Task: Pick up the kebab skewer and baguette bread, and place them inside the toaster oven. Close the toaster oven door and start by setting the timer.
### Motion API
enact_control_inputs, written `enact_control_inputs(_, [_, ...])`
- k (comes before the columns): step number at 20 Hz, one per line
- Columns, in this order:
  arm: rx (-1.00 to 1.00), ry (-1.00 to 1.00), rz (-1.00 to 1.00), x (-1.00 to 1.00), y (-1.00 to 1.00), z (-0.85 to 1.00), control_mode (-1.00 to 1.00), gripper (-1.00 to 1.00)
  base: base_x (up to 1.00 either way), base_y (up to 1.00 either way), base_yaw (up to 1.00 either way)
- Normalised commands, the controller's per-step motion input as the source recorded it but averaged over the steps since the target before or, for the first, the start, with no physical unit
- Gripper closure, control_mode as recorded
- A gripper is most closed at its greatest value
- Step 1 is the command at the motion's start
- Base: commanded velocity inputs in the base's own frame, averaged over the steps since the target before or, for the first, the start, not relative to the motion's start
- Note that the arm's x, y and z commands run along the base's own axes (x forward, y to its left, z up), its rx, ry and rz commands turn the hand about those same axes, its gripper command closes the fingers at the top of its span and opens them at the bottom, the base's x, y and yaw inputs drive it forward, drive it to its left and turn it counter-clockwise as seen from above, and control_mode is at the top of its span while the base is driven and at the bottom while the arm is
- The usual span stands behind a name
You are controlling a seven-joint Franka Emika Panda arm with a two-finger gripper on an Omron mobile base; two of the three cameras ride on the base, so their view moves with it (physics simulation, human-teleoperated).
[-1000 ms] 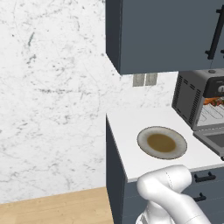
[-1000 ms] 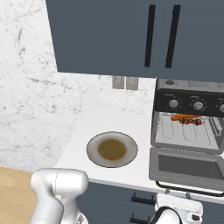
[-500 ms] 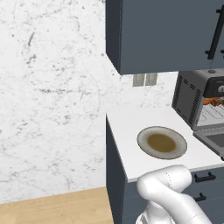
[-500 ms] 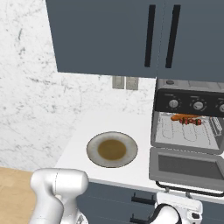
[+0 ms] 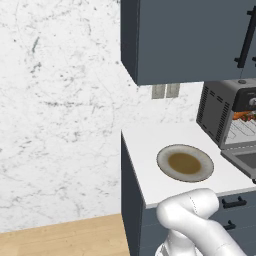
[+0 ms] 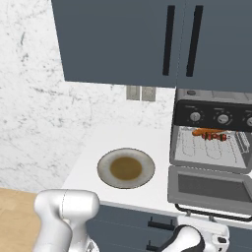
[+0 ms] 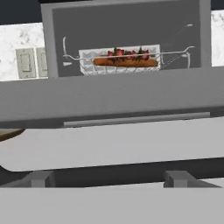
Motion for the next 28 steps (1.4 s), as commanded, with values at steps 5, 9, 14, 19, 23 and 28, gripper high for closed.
enact_control_inputs(5, [0.00,0.00,-0.02,0.42,0.10,0.08,-1.00,-1.00,0.00,0.00,0.00])
enact_control_inputs(9, [0.00,0.00,-0.04,0.44,0.19,0.43,-1.00,-1.00,0.00,0.00,0.00])
enact_control_inputs(14, [0.00,0.00,-0.06,0.37,0.24,0.74,-1.00,-1.00,0.00,0.00,0.00])
enact_control_inputs(19, [0.00,0.00,-0.06,0.46,0.27,0.57,-1.00,-1.00,0.00,0.00,0.00])
enact_control_inputs(23, [0.00,0.01,-0.04,0.52,0.31,0.23,-1.00,-1.00,0.00,0.00,0.00])
enact_control_inputs(28, [0.00,0.00,-0.02,0.63,0.35,0.14,-1.00,-1.00,0.00,0.00,0.00])
